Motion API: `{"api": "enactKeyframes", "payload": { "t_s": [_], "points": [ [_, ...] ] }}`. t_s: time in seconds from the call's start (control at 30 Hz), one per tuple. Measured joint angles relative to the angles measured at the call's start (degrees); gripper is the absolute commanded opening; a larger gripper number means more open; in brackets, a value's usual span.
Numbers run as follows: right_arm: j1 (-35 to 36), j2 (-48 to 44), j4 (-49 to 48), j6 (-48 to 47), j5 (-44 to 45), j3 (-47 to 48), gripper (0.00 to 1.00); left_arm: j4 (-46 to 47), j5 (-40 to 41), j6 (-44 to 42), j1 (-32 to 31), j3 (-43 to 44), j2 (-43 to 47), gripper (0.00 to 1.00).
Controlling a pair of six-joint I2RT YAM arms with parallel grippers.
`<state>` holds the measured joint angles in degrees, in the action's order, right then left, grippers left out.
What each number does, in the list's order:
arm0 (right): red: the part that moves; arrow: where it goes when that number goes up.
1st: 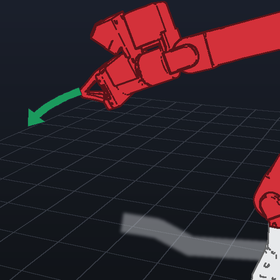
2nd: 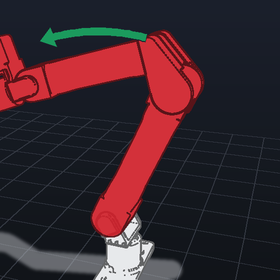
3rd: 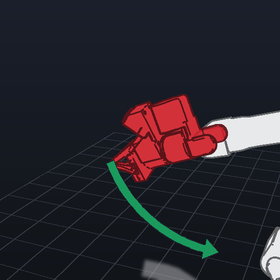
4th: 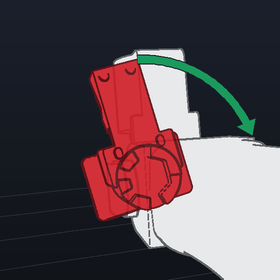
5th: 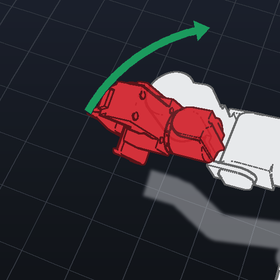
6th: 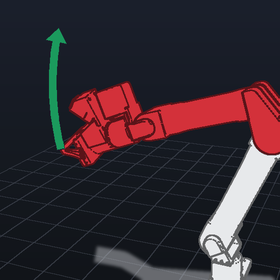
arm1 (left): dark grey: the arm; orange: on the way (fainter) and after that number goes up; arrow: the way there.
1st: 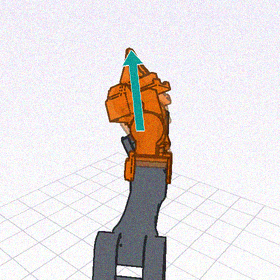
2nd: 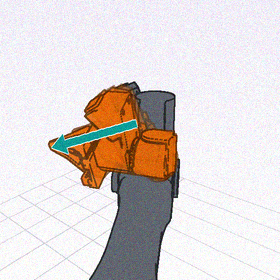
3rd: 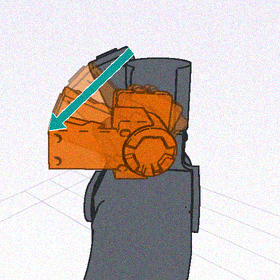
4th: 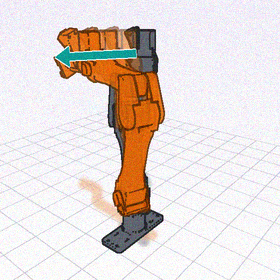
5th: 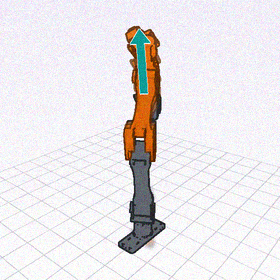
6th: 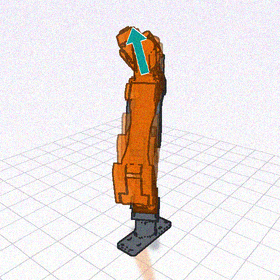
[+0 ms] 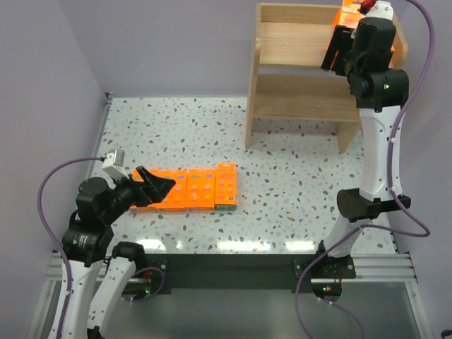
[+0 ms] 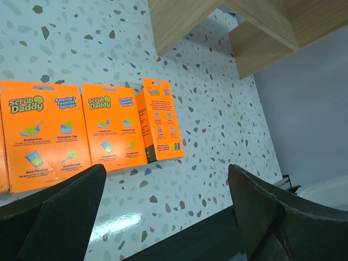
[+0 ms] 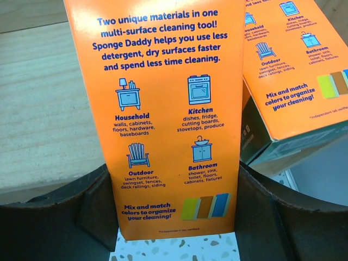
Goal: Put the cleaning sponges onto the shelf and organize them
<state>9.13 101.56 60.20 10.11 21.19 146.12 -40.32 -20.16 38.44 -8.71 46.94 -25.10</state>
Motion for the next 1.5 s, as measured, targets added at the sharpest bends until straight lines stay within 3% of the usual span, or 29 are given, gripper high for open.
{"api": "enactKeyframes", "payload": {
  "t_s": [0.3, 0.4, 0.43, 0.5, 0.67, 1.13, 1.5],
  "points": [
    [-1.0, 2.1, -1.7, 1.0, -3.3, 2.4, 0.25, -0.2, 0.1, 0.0, 0.0, 0.0, 0.0, 1.0],
    [-1.2, 2.6, -2.3, 1.3, -4.0, 3.1, 0.37, -0.1, 0.3, 0.0, 0.0, 0.0, 0.0, 1.0],
    [-1.2, 2.9, -2.5, 1.3, -4.1, 3.2, 0.52, -0.2, 0.3, 0.0, 0.0, 0.0, 0.0, 1.0],
    [-1.3, 3.5, -3.4, 1.4, -4.2, 3.4, 0.65, -0.1, 0.3, 0.0, 0.0, 0.0, -0.2, 1.0],
    [-1.3, 4.3, -4.7, 1.4, -4.2, 3.6, 0.75, -0.1, 0.4, -0.1, 0.0, 0.0, -0.8, 1.0],
    [-1.3, 2.3, -3.6, 1.4, -3.4, 2.4, 0.62, 0.0, 0.4, 0.0, 0.0, 0.0, -1.5, 1.0],
    [-1.3, -2.3, -2.9, 0.7, -2.9, 0.8, 0.63, 0.4, 0.4, 0.5, 0.0, -0.8, -1.3, 1.0]
  ]
}}
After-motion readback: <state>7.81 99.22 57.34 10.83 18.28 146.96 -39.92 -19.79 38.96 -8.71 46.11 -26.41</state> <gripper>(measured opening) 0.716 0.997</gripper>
